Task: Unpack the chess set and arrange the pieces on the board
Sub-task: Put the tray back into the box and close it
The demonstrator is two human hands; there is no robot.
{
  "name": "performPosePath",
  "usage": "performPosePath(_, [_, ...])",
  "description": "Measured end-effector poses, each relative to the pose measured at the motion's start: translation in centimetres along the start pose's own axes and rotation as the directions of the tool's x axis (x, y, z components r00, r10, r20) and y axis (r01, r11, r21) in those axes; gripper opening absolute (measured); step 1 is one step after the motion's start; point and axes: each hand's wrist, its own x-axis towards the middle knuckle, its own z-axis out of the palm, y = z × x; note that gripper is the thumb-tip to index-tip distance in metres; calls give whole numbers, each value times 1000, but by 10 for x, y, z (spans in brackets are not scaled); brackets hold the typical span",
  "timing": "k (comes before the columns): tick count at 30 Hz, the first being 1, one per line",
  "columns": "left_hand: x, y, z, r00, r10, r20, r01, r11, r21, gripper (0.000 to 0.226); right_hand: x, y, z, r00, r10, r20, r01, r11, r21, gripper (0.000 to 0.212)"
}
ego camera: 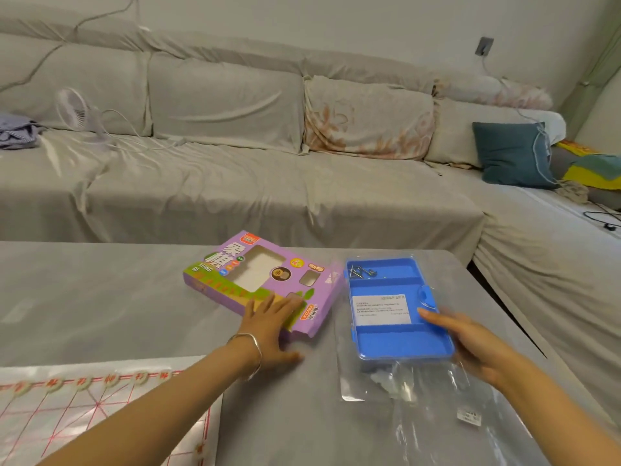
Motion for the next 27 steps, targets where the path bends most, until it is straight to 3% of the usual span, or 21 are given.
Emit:
performPosePath(4, [8,11,1,987,-115,-111,112,993,-35,60,-13,0,-2,1000,11,-9,-11,1000,-4,49])
performPosePath(6, [10,8,-6,975,-174,-137,150,974,-168,44,-21,0,0,1000,6,-4,-6,1000,-16,59])
performPosePath(9, [-3,-4,-26,938,-283,-201,104,782,-615,47,-36,0,7,999,-21,38,22,999,-34,89])
performPosePath(11, [-18,-7,-46,919,-320,-230,36,648,-761,51,-46,-3,18,997,-56,45,57,998,-23,79])
performPosePath(14, [-39,-5,-75,912,-333,-239,19,617,-787,38,-59,-8,43,994,-93,62,94,995,-13,82])
performPosePath(21, [-83,-9,-109,853,-509,-118,79,349,-934,56,-94,-7,98,985,-158,64,163,984,-76,77])
performPosePath(27, [-114,-14,-123,830,-554,-67,132,312,-941,58,-119,-10,117,984,-154,91,167,974,-153,80])
